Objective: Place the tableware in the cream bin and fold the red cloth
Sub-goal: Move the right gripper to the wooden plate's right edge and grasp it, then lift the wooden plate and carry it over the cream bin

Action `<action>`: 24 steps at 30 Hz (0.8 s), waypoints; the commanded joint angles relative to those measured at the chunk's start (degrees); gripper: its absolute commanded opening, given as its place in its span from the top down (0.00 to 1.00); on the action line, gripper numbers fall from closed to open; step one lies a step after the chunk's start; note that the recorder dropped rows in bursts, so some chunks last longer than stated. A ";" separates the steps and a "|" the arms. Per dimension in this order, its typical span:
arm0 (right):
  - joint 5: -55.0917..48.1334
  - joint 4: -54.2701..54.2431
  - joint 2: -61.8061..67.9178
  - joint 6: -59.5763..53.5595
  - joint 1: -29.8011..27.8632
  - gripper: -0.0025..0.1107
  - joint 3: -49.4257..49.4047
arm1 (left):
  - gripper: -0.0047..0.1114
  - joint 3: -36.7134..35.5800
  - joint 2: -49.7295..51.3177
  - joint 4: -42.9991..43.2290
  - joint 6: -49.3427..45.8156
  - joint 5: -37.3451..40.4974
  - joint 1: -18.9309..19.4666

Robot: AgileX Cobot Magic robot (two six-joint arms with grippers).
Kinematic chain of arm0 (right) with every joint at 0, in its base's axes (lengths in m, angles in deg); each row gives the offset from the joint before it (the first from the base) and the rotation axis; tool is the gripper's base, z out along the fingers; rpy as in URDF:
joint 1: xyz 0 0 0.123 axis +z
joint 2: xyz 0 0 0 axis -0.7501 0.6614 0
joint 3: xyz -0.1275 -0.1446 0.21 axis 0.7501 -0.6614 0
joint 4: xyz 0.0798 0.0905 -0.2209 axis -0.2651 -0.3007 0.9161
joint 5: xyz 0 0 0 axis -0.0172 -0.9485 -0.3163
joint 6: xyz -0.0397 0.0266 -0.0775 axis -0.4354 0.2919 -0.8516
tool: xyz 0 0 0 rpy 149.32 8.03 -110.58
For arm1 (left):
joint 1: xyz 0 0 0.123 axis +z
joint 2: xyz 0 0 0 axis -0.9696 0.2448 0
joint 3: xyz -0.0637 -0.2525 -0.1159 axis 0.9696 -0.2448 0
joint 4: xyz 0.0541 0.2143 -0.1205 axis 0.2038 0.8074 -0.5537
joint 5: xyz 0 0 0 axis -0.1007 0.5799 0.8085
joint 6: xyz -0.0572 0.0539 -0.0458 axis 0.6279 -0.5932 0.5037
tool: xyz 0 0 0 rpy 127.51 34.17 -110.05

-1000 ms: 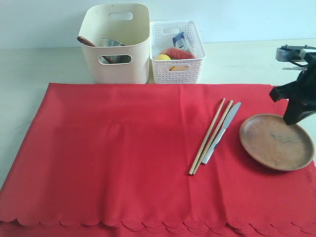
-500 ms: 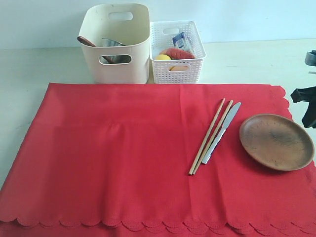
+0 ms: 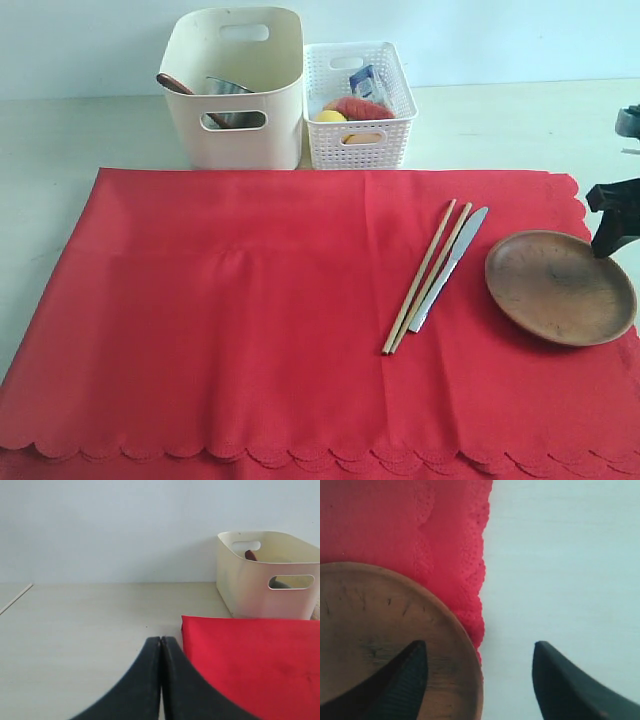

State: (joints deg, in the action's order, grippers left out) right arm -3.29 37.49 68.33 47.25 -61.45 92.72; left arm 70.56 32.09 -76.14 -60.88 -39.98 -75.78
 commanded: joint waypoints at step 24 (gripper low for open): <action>-2.35 -10.10 -1.34 -10.27 -0.13 0.98 -0.08 | 0.94 -0.17 -0.31 0.00 0.37 -0.31 0.10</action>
State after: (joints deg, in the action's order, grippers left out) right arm -5.23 26.96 69.15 36.67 -61.45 92.72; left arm 70.56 32.09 -76.14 -60.88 -39.98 -75.78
